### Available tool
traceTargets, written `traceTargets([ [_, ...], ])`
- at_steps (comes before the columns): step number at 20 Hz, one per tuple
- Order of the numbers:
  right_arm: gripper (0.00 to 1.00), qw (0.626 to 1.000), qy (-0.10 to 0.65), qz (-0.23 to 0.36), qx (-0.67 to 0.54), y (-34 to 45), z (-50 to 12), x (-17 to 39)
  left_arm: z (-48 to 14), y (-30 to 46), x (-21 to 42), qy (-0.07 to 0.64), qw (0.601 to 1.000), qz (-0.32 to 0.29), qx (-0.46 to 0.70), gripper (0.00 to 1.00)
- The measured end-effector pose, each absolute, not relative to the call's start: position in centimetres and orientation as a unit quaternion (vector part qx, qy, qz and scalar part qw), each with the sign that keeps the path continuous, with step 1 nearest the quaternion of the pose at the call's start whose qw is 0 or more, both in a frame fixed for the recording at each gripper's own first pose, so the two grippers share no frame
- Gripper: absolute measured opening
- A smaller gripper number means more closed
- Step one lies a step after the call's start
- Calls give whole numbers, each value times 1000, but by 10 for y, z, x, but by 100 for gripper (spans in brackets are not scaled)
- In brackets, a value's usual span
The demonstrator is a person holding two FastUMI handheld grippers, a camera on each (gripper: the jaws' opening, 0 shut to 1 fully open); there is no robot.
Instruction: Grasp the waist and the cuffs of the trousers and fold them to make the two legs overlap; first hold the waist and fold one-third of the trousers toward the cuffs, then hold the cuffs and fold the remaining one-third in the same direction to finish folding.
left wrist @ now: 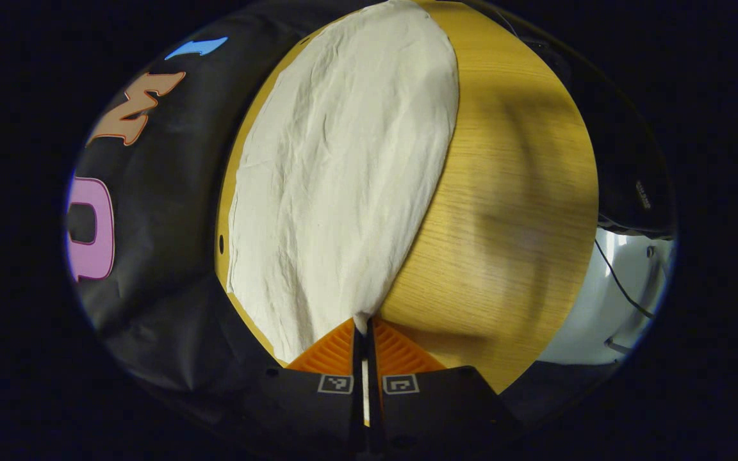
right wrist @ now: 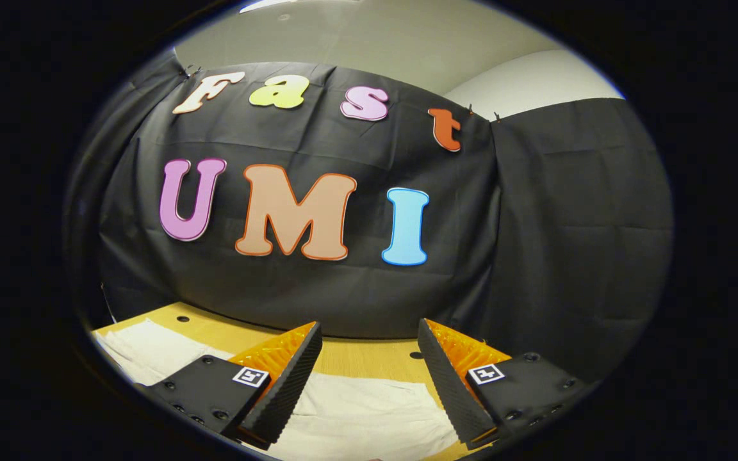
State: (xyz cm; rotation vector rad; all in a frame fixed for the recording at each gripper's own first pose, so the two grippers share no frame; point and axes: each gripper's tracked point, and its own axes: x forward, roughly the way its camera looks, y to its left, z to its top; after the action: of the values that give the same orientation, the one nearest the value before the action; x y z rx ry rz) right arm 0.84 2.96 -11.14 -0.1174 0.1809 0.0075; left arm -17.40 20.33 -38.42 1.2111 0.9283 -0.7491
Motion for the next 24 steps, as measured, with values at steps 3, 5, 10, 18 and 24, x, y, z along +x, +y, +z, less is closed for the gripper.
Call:
traceTargets([
  [3,97,989,102,4,-110,14,-129,2,-385,205,-173,409,674,-324,523,0],
  [5,97,983,105,9,-153,6,-137,-6,-386,204,-173,410,680,-324,515,0],
  [10,97,957,138,40,-251,-13,-173,-25,-385,204,-172,396,680,-331,520,0],
  [18,97,875,220,131,-411,-60,-262,-48,-386,204,-171,404,680,-319,522,0],
  [24,100,806,255,201,-495,-80,-316,-76,-386,204,-170,409,679,-306,527,0],
])
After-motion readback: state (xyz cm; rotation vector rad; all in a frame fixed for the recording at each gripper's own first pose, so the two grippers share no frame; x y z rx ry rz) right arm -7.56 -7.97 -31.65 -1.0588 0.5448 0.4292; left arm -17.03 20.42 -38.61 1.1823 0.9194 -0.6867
